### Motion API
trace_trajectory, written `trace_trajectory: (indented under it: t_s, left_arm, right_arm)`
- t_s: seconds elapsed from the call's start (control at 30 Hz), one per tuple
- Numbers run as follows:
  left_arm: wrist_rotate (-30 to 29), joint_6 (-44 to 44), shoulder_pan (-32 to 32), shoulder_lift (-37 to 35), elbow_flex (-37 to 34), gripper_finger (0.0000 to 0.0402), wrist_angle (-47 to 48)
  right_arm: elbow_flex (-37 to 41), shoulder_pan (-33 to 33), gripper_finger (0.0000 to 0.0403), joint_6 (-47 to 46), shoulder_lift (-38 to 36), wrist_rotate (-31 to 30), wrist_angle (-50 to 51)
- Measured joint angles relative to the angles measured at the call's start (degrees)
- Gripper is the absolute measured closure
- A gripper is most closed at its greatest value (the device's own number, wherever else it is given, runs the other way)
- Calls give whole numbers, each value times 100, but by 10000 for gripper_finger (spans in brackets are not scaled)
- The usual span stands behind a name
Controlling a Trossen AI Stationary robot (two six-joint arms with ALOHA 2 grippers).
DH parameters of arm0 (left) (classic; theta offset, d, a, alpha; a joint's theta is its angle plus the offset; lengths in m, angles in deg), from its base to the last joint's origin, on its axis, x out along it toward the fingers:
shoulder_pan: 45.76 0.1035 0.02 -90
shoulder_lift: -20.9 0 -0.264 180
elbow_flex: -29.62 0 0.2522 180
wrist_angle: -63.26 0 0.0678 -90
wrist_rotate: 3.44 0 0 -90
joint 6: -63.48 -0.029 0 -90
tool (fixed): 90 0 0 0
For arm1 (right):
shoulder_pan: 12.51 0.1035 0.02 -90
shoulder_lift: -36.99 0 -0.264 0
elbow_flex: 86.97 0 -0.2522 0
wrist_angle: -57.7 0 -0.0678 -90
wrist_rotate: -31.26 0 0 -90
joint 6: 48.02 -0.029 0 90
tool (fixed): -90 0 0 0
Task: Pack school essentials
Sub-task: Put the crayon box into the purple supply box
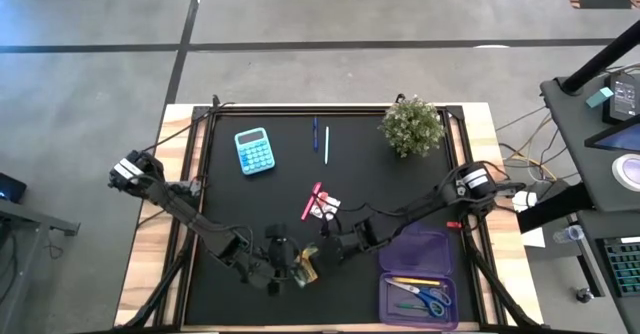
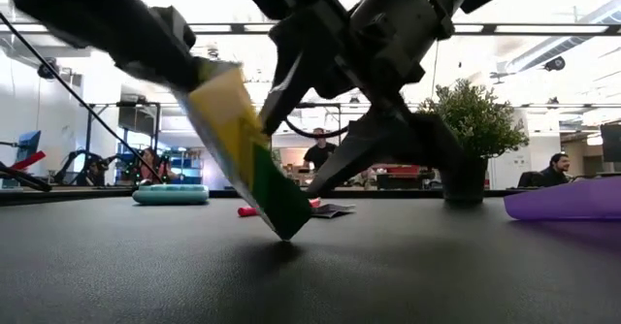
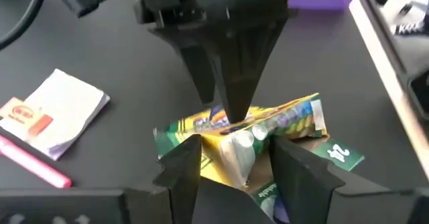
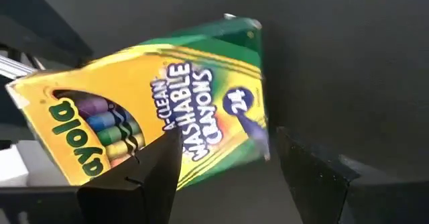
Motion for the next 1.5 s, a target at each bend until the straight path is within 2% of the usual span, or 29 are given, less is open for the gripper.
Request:
trace_trajectory:
  t_s: [0.33,0.47,0.6,0.77,0.87,0.97,1.07,1.13,1.33,1.5]
  left_arm:
    - [130,44,433,-7,61,242,-32]
    - [489,47,672,-7,61,242,-32]
    - [538,44,806,-4,61,242,2]
    - [1401,588,708,-138,52,242,744]
    - [1399,947,460,-131,-174,242,1169]
    - [1404,1286,328,-6,-362,242,1093]
    - [1379,1403,316,201,-428,242,975]
    - [1379,1405,316,332,-430,242,861]
    - [1377,1404,314,422,-410,242,510]
    - [1377,1428,308,402,-411,242,506]
  right_arm:
    - [-358,5,174,138,-469,46,1138]
    - [-426,5,174,170,-565,41,1322]
    - [-528,31,174,221,-700,34,1308]
    - [-559,86,174,355,-698,-572,1440]
    - [-547,82,174,138,-647,-628,2216]
    - [-510,109,174,-166,-608,-632,3331]
    - [-474,136,175,-219,-591,-626,3740]
    - [-365,137,176,-146,-580,-620,3542]
    - [-323,171,187,460,-570,-626,2133]
    - [-123,169,199,407,-570,-730,1848]
